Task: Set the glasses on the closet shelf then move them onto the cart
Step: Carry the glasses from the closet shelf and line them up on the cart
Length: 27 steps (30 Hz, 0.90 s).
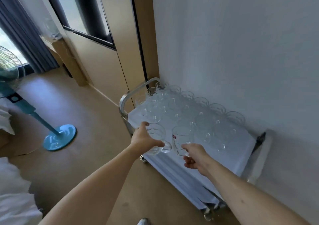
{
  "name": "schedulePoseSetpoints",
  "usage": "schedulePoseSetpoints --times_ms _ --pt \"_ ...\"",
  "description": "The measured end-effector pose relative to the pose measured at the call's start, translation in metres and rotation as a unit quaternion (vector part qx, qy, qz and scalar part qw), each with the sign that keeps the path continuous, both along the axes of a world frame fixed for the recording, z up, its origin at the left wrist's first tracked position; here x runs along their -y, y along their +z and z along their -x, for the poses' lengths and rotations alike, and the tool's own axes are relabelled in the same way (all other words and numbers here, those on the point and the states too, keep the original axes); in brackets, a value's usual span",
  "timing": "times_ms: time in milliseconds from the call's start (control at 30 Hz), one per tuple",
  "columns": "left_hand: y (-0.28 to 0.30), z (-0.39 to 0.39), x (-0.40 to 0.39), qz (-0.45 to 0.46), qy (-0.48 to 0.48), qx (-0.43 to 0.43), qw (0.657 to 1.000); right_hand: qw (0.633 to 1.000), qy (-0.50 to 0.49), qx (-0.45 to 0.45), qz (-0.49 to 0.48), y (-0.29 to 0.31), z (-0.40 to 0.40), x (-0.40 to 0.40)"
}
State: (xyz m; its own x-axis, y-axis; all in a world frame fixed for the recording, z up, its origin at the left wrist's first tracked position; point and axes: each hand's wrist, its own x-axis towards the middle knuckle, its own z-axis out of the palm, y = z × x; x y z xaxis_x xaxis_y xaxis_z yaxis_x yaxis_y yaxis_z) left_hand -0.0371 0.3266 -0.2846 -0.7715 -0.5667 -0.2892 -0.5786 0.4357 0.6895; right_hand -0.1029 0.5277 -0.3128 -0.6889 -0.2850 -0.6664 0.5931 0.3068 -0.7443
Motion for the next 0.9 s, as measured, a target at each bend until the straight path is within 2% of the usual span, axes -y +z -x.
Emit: schedulePoseSetpoints --times_ms 433,900 --pt "-0.022 0.055 0.066 0.009 -0.187 0.024 0.982 0.988 -0.151 0.02 -0.001 -0.014 -0.008 0.056" --pt "-0.044 0.085 0.092 0.025 -0.294 0.0 0.955 0.973 -0.227 0.031 -0.005 -0.037 -0.021 0.087"
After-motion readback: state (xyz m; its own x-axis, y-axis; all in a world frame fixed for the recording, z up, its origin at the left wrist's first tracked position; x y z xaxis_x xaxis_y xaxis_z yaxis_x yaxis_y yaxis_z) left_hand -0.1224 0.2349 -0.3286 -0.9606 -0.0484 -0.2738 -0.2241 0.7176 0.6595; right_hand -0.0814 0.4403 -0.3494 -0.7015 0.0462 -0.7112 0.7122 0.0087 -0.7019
